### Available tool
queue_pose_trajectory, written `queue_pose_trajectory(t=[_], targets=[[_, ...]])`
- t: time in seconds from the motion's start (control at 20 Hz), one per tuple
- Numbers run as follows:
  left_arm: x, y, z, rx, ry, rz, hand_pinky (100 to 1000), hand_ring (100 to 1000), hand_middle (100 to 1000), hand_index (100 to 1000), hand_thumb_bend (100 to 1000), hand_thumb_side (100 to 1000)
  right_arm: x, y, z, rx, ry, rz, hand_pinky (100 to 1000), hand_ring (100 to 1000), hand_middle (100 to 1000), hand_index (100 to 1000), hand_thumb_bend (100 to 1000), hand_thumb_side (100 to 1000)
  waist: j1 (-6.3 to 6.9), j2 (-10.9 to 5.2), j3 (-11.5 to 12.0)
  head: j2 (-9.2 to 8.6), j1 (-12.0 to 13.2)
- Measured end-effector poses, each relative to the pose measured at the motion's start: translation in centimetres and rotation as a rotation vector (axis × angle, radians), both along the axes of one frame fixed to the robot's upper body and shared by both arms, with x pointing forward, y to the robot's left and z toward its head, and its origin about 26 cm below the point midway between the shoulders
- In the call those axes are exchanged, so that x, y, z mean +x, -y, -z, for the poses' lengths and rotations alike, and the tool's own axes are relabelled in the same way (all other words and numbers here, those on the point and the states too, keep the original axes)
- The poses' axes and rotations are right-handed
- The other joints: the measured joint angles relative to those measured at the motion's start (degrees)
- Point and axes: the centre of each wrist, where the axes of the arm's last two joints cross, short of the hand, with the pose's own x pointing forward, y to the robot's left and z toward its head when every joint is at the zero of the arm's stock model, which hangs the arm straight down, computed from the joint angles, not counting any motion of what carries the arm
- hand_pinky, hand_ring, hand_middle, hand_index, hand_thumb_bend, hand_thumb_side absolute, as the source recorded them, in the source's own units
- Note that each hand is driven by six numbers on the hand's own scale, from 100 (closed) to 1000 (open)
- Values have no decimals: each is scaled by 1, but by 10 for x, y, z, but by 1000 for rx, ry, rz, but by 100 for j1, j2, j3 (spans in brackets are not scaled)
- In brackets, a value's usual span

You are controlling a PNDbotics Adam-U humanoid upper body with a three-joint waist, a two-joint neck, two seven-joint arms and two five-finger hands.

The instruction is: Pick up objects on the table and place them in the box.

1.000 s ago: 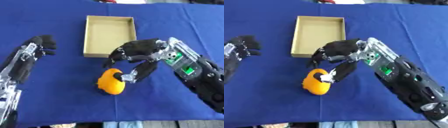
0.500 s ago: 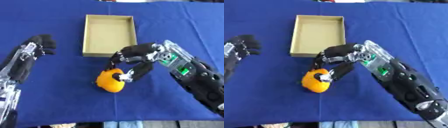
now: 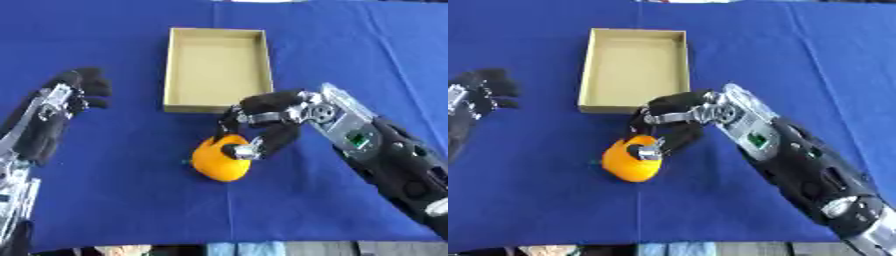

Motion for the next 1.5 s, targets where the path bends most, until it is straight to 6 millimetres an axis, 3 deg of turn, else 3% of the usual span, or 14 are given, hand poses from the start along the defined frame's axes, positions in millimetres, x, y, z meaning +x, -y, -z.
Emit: queue_pose_trajectory(t=[0.15,0.35,0.4,0.5,0.65,0.7,0.85,1.05,1.1,1.25,1.5], targets=[[0,0,0,0,0,0,735,754,698,843,100,876,1,2,-1,12,2,3,690,721,676,635,100,1000,2,2,-8,0,0],[0,0,0,0,0,0,735,754,698,843,100,876,0,4,-5,19,28,3,690,721,675,629,100,1000,6,7,-18,0,0],[0,0,0,0,0,0,736,755,698,843,100,876,0,4,-6,18,33,2,663,653,591,384,100,723,6,7,-20,0,0],[0,0,0,0,0,0,736,755,699,843,100,874,-1,5,-11,28,50,2,658,624,567,337,100,614,23,7,-58,0,9],[0,0,0,0,0,0,736,756,699,844,100,874,0,12,-27,51,99,10,670,654,590,405,100,616,37,5,-56,-1,8],[0,0,0,0,0,0,736,756,699,844,100,875,-1,14,-30,56,115,7,682,676,612,500,100,657,33,5,-50,-1,8],[0,0,0,0,0,0,736,756,699,844,100,875,-2,15,-34,49,158,0,687,685,619,507,100,685,30,2,-46,-1,7],[0,0,0,0,-1,0,737,757,700,844,100,876,-3,17,-33,24,188,2,696,702,647,690,100,837,26,0,-69,-1,7],[0,0,0,0,-1,0,737,757,700,844,100,876,-4,18,-32,20,190,3,700,709,658,734,100,911,26,-1,-73,-1,8],[0,0,1,0,-3,-1,737,758,700,844,100,876,-5,20,-33,3,200,6,705,717,671,775,100,991,26,-4,-78,-1,9],[-1,-1,2,0,-7,-3,738,759,701,845,100,878,-7,27,-36,-26,212,20,716,731,692,861,100,1000,26,-17,-88,-1,11]])
